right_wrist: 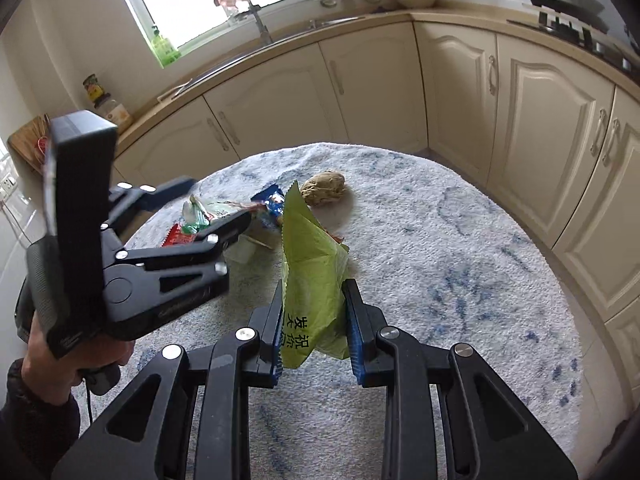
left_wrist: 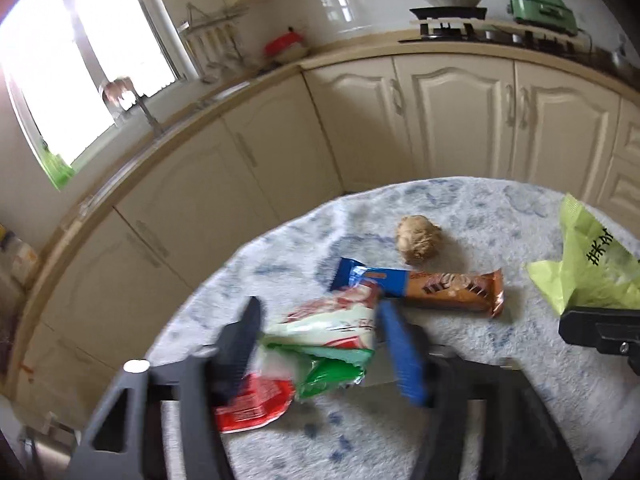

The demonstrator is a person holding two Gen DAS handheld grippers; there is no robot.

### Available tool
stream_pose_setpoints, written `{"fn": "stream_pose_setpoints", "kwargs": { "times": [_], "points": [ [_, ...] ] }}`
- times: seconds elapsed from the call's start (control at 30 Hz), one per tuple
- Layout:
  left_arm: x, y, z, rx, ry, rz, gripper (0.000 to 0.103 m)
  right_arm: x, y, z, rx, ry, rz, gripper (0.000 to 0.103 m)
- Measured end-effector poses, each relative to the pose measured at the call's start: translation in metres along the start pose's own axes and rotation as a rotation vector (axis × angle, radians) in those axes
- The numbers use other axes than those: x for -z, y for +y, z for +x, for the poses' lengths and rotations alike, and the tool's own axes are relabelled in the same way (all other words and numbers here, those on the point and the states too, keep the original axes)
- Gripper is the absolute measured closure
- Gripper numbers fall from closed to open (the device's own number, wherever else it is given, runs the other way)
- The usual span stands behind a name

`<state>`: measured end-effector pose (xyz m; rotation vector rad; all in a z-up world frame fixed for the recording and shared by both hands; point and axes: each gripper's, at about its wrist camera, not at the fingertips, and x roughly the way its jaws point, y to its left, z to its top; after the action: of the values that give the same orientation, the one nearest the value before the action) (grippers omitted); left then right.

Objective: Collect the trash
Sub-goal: 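Grasp the green snack bag with the right tool while the left tool grasps the white-and-green wrapper, then carry the green bag and white-and-green wrapper with both tools over the wastebasket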

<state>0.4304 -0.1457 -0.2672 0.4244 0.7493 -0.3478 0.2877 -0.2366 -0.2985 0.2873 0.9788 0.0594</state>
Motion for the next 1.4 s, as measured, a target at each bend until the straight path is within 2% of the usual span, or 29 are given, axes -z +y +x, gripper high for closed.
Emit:
{"fn": "stream_pose_setpoints", "kwargs": {
  "times": [0.07,0.2,0.3,0.33,0.4,0.63,0.87,1.03,1.23,1.4],
  "points": [
    [0.002,0.006,0.007,0.022,0.01,-0.033,0.074,0.0,-0.001,-0.002,0.003,-0.003,0.001,0.078],
    [0.009,0.025,0.006,0.087,0.001,-0.154,0.076,0.001,-0.001,-0.008,0.003,-0.01,0.002,0.078],
    [0.016,0.04,0.001,0.11,-0.006,-0.239,0.084,0.002,0.002,-0.012,0.001,-0.014,-0.001,0.078],
    [0.018,0.045,-0.002,0.134,-0.007,-0.276,0.09,0.003,0.003,-0.013,-0.001,-0.015,-0.001,0.078],
    [0.023,0.048,-0.008,0.149,-0.005,-0.327,0.091,0.003,0.007,-0.018,-0.006,-0.02,-0.004,0.078],
    [0.038,0.042,-0.044,0.177,-0.05,-0.39,0.091,0.008,0.018,-0.044,-0.008,-0.048,-0.02,0.078],
    [0.031,-0.001,-0.138,0.185,-0.174,-0.359,0.091,0.019,0.016,-0.106,0.031,-0.126,-0.018,0.078],
    [0.028,-0.048,-0.195,0.201,-0.24,-0.317,0.091,0.032,0.003,-0.16,0.082,-0.194,-0.006,0.078],
    [0.028,-0.102,-0.248,0.287,-0.296,-0.257,0.091,0.053,-0.03,-0.221,0.156,-0.257,0.026,0.078],
    [0.019,-0.143,-0.265,0.382,-0.311,-0.211,0.091,0.075,-0.065,-0.263,0.235,-0.29,0.075,0.078]
  ]
}}
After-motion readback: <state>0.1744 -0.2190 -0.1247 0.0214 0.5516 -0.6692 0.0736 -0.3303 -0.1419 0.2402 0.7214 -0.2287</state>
